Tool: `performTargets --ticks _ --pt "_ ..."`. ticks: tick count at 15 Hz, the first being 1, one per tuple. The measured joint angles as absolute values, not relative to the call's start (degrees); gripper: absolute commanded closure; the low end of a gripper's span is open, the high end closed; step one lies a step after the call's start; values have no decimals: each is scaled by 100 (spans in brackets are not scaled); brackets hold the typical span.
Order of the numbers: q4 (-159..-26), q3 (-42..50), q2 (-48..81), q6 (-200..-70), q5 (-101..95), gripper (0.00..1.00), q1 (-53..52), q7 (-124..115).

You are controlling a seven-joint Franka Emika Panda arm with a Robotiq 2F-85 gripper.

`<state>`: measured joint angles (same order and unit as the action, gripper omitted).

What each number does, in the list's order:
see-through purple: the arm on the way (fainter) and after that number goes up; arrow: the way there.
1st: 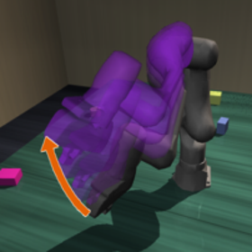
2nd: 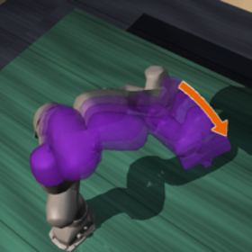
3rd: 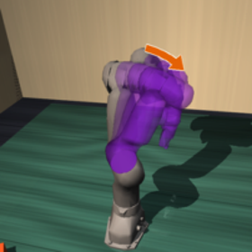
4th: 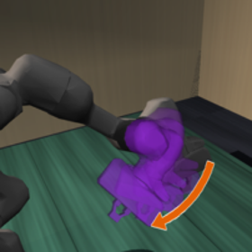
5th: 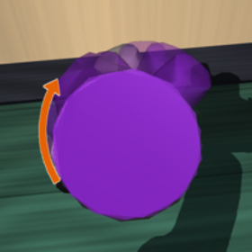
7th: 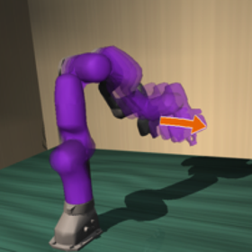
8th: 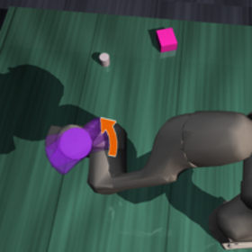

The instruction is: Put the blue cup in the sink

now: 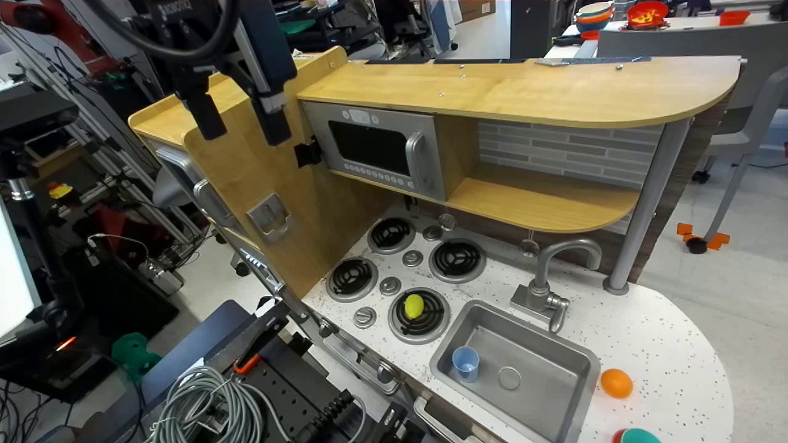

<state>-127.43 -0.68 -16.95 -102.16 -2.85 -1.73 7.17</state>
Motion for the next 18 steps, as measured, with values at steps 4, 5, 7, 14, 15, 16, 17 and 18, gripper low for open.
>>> performTargets --ticks 4,5,7,14,15,16,17,18 --pt "-12743 -68 -1695 -10216 -285 0 -173 717" --pt "-12743 -68 -1695 -10216 -285 0 -173 717" --pt "-12743 -68 -1695 -10216 -285 0 -173 717" --pt "-12719 86 -1623 -10733 -288 0 -60 709" --pt "-12690 164 -1582 -10827 -286 0 -12 745" --pt "-12636 268 -1524 -10913 -277 0 38 815" --pt "-12571 379 -1459 -10963 -262 0 98 916" --pt "-12492 500 -1380 -11016 -241 0 168 1041"
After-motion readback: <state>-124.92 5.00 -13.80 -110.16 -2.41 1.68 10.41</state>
